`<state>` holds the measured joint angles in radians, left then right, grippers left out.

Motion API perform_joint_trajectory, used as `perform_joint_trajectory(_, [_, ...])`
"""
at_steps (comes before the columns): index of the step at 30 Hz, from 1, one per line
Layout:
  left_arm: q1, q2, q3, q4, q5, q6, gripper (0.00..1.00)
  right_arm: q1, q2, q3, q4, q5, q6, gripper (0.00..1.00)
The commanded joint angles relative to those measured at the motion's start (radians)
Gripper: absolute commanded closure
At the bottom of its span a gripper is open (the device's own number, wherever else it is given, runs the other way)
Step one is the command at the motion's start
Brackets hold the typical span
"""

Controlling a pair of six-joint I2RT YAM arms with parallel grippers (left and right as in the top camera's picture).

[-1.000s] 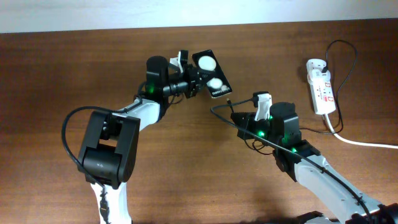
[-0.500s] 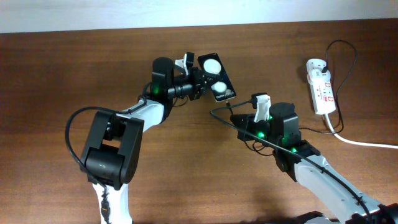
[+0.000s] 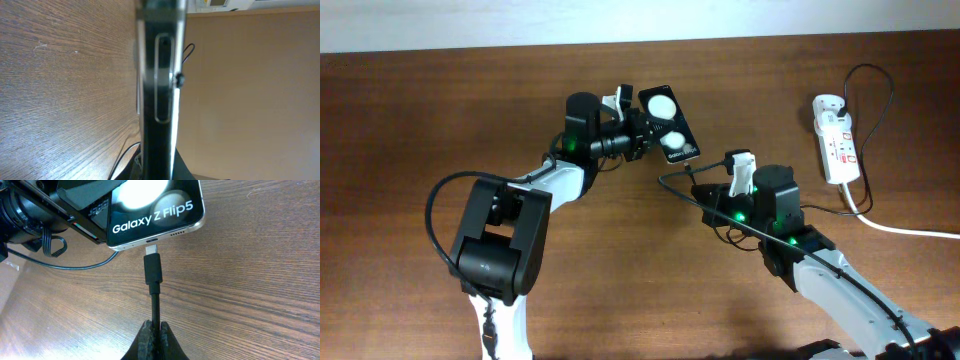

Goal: Plug charger to phone and switch on socket

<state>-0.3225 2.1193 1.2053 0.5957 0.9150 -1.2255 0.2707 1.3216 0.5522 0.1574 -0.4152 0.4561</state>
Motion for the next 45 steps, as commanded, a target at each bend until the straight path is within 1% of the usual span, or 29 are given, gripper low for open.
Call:
perform_joint_trajectory(1, [-0.008,-0.006,0.018,0.016,0.004,0.023,1.00,-0.003,0.002,0.005,0.004,0.013,-0.010,0.96])
perform_joint_trajectory(22, [-0.023,-0.006,0.018,0.016,0.003,0.023,1.00,-0.003,0.002,0.005,0.026,0.036,-0.002,0.96])
perform_joint_trajectory(29, [-0.023,-0.006,0.018,0.016,0.005,0.023,1.00,-0.003,0.002,0.005,0.026,0.073,0.017,0.96])
perform_joint_trajectory(35, [-0.039,-0.006,0.018,0.016,0.034,0.024,1.00,-0.003,0.002,0.005,0.029,0.089,0.017,0.96])
perform_joint_trajectory(38, [-0.061,-0.006,0.018,0.000,0.066,0.069,1.00,-0.003,0.002,0.005,0.042,0.103,0.029,0.96])
perform_joint_trajectory(41, [-0.070,-0.006,0.018,-0.080,0.080,0.134,1.00,-0.003,0.002,0.005,0.042,0.114,0.032,0.96])
perform_joint_trajectory(42, [-0.070,-0.006,0.018,-0.121,0.087,0.174,1.00,-0.004,0.002,0.005,0.046,0.114,0.032,0.96])
perform_joint_trajectory(45, [-0.079,-0.006,0.018,-0.148,0.106,0.203,1.00,-0.004,0.002,0.006,0.068,0.114,0.033,0.96])
